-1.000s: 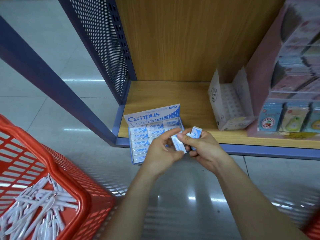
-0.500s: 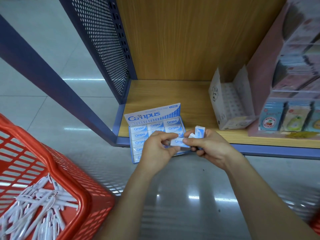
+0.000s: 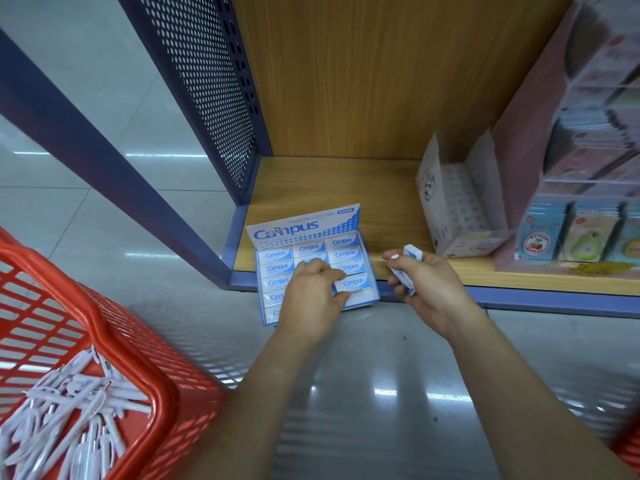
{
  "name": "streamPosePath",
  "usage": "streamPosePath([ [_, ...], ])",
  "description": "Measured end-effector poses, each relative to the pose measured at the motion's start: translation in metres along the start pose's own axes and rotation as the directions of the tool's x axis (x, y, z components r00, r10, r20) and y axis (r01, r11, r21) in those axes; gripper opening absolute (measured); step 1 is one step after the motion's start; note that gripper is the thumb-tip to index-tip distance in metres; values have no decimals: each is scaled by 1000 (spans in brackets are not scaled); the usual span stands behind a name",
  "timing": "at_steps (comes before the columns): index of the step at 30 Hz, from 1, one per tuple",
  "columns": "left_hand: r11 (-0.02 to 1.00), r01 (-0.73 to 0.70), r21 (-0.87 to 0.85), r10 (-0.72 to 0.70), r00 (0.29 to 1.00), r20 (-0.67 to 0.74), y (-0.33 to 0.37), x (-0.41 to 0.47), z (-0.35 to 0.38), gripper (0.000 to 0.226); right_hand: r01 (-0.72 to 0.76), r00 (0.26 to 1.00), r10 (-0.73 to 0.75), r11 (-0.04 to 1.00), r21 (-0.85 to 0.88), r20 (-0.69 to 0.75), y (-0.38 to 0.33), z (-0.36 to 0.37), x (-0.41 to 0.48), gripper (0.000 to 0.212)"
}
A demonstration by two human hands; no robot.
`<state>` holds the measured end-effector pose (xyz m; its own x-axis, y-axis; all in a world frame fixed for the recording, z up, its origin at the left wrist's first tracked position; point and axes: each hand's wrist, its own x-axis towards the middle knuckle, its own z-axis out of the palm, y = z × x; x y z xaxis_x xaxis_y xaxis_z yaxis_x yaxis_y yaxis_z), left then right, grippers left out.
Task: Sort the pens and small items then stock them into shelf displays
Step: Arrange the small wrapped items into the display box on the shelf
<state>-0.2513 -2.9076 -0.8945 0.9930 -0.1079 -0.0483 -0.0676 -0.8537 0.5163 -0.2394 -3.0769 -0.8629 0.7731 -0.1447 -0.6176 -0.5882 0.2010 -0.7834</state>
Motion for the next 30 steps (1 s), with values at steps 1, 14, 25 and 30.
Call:
streamPosePath([
  [1,1000,2,5,-2,1000,-13,-1,1,1,35,-6,1000,6,999,33,6,0,0,0,12],
  [14,997,77,-8,-76,996,36,2,9,3,29,-49,998,43,987,151,38,10,0,-2,11],
  [25,858,230,-458,-221,972,74,6,14,-4,13,-52,982,35,995,90,184,-1,-4,-10,11],
  [30,254,374,-892,-101,927,360,18,6,-26,35,-76,952,35,989,124,305,-5,1,-13,15],
])
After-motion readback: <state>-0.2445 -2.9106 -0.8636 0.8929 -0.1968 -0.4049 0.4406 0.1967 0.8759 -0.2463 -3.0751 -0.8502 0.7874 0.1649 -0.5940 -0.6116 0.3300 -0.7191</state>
